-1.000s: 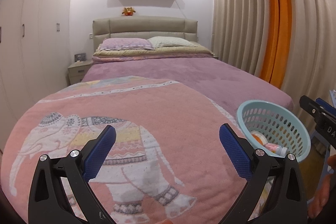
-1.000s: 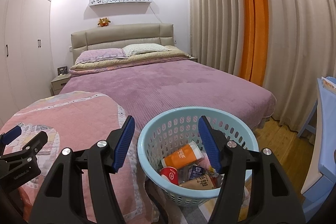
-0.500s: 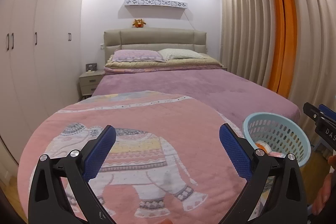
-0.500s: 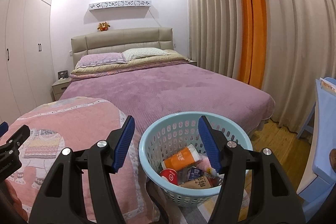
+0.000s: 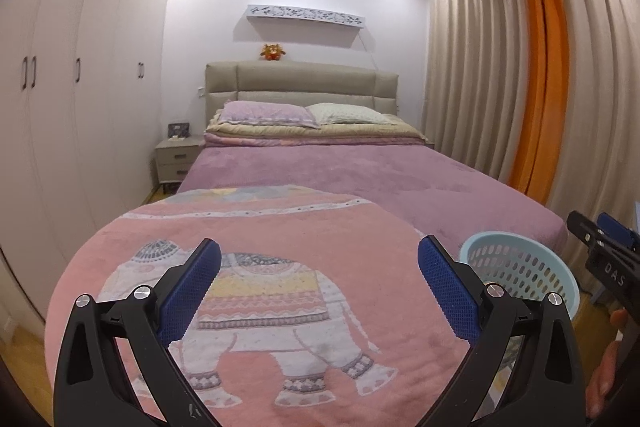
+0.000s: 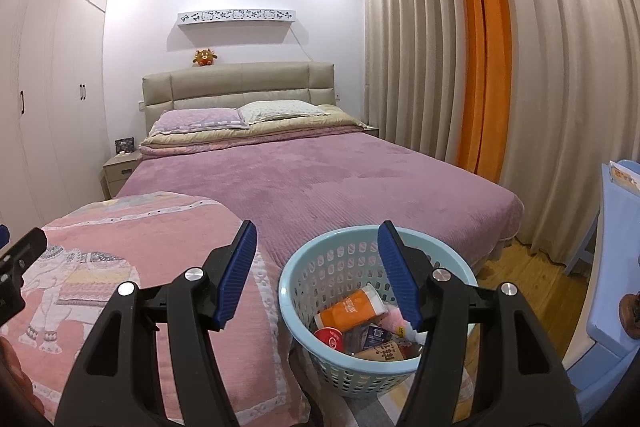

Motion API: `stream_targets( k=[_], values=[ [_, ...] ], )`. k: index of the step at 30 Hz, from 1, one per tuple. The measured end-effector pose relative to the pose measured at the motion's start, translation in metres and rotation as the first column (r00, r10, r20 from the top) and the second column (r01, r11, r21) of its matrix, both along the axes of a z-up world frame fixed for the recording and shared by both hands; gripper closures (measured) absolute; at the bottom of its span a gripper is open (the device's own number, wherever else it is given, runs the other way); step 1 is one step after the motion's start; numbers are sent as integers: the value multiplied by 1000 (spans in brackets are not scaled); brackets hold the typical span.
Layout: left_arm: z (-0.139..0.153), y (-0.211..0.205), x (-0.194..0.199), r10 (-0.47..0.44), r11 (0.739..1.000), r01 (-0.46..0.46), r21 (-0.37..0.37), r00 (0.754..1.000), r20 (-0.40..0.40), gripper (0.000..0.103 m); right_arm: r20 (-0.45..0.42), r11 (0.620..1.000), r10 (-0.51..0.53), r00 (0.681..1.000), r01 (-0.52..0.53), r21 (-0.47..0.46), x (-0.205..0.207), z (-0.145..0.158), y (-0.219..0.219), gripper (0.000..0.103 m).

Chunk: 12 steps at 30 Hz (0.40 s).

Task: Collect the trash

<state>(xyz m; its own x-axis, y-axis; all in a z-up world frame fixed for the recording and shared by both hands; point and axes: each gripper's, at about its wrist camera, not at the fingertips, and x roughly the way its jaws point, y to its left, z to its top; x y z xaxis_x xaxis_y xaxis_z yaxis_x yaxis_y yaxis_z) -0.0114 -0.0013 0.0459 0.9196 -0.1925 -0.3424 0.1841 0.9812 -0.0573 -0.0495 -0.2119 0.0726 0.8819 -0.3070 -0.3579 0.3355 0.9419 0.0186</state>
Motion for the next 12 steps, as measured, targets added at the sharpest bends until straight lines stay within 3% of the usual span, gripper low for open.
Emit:
stream_targets(
  k=[5, 8, 12],
  values=[
    [-2, 6, 6, 4, 1000, -4, 2, 1000, -20, 7, -6, 1000, 15, 1000, -15, 0, 5, 2, 6, 43],
    [-5, 10, 11, -7, 1000, 8, 13, 999, -42, 7, -12, 1000, 27, 1000, -27, 1, 11, 2, 10, 37],
    [-11, 19, 13, 49, 998, -47, 51, 998, -35, 7, -18, 997, 72, 997, -72, 4, 23, -1, 23, 33]
  ],
)
